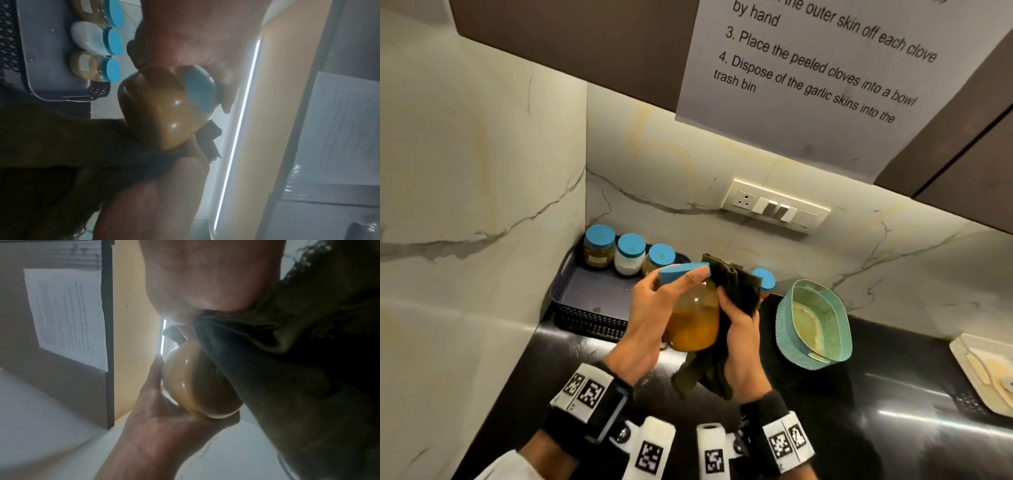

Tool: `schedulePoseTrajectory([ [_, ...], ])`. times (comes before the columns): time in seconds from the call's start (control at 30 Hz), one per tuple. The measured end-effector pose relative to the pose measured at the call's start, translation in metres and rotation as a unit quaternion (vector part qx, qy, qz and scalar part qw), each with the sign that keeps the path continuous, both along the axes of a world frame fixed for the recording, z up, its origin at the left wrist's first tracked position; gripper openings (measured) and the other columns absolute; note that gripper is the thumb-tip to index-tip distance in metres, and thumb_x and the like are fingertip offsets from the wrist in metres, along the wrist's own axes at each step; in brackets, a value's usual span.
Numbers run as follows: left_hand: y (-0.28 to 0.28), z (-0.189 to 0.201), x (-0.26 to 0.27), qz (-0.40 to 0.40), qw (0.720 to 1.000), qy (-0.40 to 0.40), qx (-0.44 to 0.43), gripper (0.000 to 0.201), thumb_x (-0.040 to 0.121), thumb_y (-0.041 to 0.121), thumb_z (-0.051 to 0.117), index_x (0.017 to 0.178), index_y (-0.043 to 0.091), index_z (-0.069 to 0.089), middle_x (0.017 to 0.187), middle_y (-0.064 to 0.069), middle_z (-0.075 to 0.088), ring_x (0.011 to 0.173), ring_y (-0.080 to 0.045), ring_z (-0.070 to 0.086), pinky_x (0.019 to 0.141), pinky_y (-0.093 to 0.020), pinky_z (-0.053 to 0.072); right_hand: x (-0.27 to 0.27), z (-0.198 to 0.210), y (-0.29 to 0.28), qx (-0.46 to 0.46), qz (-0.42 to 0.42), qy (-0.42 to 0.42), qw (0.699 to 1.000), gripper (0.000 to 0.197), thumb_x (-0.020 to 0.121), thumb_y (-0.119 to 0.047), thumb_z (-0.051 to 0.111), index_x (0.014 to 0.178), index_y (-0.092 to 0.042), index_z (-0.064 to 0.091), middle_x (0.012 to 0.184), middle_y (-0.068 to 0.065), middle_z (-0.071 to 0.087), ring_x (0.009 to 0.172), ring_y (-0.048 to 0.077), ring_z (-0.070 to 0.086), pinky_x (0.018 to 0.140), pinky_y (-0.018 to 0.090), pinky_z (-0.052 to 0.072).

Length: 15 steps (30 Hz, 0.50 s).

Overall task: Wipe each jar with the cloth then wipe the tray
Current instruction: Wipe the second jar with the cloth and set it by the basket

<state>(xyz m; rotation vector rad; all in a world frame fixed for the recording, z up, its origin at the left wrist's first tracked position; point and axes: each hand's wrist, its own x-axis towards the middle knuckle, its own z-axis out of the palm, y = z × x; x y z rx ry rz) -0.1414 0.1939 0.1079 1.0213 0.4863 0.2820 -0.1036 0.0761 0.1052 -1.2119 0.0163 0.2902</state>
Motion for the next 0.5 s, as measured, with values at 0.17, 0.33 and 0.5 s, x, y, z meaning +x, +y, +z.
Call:
schedulePoseTrajectory([
  [0.17, -0.003, -0.001, 0.007, 0.021, 1.0, 0.017, -0.006, 0.06, 0.067, 0.052, 0.092, 0.112, 0.017, 0.076, 0.105, -0.007, 0.08, 0.106, -0.033, 0.073, 0.098, -0.055, 0.059, -0.01, 0.003, 0.006, -0.037, -0.005, -0.067, 0.997, 0.022, 0.101, -0.018, 0.058, 0.103, -0.033, 0.073, 0.104, -0.005, 0.078, 0.104, 0.017, 0.073, 0.088, 0.042, 0.059],
  [0.33, 0.0, -0.004, 0.008, 0.036, 0.999, -0.008, -0.011, 0.059, 0.069, 0.044, 0.093, 0.108, 0.003, 0.076, 0.101, -0.016, 0.079, 0.098, -0.036, 0.076, 0.097, -0.057, 0.059, -0.039, -0.008, 0.002, -0.095, -0.028, -0.219, 0.971, 0.025, 0.098, -0.03, 0.056, 0.116, -0.031, 0.073, 0.112, -0.005, 0.076, 0.108, 0.014, 0.07, 0.093, 0.033, 0.058],
  [0.5, -0.006, -0.008, 0.007, 0.032, 0.999, -0.014, -0.009, 0.053, 0.071, 0.047, 0.09, 0.109, 0.012, 0.077, 0.103, -0.011, 0.08, 0.105, -0.036, 0.075, 0.098, -0.056, 0.059, -0.01, -0.002, 0.006, -0.101, -0.014, -0.122, 0.987, 0.019, 0.1, -0.026, 0.061, 0.112, -0.035, 0.073, 0.11, 0.0, 0.075, 0.11, 0.022, 0.07, 0.09, 0.037, 0.06],
])
